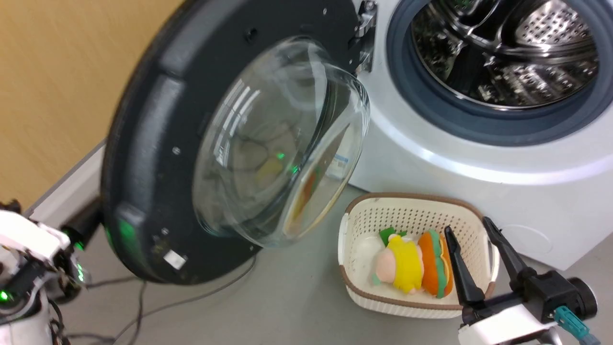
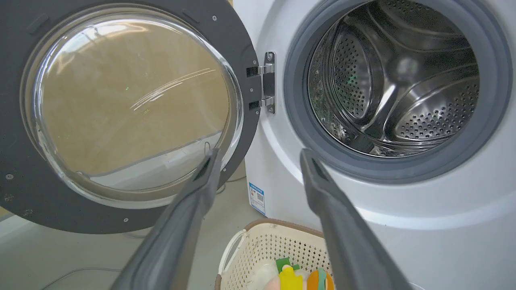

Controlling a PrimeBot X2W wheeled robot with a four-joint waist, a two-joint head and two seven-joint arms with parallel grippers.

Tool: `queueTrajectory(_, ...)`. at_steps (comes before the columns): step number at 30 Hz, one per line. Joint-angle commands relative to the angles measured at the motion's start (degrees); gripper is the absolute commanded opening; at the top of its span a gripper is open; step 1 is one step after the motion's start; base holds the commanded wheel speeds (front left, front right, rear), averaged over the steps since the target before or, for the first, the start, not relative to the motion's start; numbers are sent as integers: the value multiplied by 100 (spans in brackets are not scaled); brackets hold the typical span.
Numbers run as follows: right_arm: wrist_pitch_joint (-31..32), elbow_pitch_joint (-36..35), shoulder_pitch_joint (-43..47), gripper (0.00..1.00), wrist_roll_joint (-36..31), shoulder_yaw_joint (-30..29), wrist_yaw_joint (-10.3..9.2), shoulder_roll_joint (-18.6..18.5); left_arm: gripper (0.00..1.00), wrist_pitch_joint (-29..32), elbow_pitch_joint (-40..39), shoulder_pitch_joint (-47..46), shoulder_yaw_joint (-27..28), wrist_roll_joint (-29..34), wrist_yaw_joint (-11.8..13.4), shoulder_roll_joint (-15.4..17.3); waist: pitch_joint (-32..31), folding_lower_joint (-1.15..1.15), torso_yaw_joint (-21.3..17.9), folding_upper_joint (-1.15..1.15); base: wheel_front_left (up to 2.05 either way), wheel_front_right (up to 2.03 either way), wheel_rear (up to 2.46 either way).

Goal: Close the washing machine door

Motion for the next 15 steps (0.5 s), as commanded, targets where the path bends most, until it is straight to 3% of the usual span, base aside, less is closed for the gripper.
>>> queueTrajectory(1,-25,13,84,100,50,-25,3,6,0,98,-128,178,-67,-31,-25,-66,-88,0,-60,0,0,0,0)
queueTrajectory(15,-25,37,311,100,185,-174,3,6,0,1071,-1387,1534,-656,-673,60,-820,-451,0,-699,0,0,0,0)
